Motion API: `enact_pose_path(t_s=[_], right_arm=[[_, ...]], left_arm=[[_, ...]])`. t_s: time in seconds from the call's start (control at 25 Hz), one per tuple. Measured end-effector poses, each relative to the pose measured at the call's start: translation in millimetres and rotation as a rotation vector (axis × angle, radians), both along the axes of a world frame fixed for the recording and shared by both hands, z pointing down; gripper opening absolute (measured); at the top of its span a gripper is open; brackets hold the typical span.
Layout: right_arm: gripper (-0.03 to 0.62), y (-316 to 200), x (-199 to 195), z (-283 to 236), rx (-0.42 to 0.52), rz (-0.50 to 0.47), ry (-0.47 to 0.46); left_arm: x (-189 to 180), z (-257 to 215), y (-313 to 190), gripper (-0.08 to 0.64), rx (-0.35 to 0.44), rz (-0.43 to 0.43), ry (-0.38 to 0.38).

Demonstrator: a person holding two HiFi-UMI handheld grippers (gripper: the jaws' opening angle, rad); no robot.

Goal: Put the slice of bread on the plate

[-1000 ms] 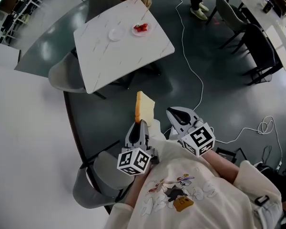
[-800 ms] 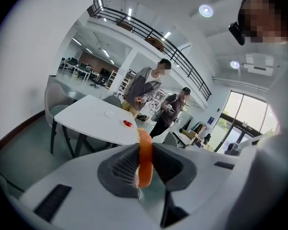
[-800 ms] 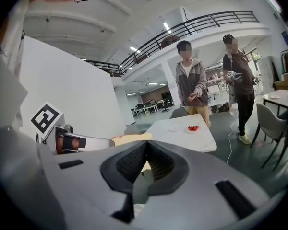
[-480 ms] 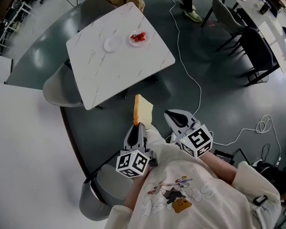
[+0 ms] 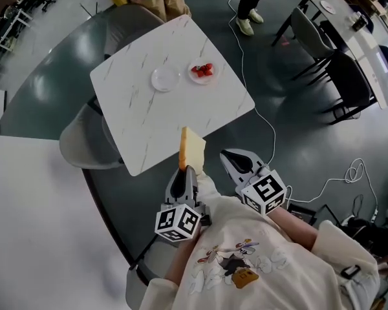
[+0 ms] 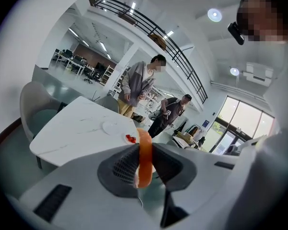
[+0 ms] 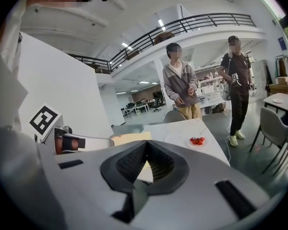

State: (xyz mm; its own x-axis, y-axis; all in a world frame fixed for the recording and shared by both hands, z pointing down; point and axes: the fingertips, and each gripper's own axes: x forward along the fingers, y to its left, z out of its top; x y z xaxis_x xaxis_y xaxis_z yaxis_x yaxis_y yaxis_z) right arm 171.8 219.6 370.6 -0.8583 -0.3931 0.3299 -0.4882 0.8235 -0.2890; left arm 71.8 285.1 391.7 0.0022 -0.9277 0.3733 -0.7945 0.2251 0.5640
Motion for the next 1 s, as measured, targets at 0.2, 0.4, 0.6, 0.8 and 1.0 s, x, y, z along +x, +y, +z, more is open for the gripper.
enact_pose_path(t_s=[0.2, 0.4, 0.6, 0.8, 1.0], right_arm=[[-0.005, -33.0, -53.0, -6.1, 0.018, 0.045, 0.006], [-0.005, -51.3, -94.9, -2.0, -0.01, 0.089, -0.001], [-0.005, -60.4, -118.7, 6.0, -0.015, 0.108, 0.022], [-0.005, -72.4, -129.2, 9.5, -0.001, 0.108, 0.047], [-0.005, -89.1, -137.1, 17.4, -0.022, 0.125, 0.059]], left_arm=[[-58.9, -1.7, -36.9, 0.091, 0.011, 0.023, 0.019], [-100.4, -2.3, -58.5, 0.091, 0.007, 0.071, 0.028], [-125.7, 3.0, -69.5, 0.091, 0.012, 0.104, 0.039], [-128.3, 10.1, -87.4, 0.091, 0.018, 0.139, 0.07], [-127.7, 14.6, -104.1, 0.091, 0.01, 0.171, 0.095]])
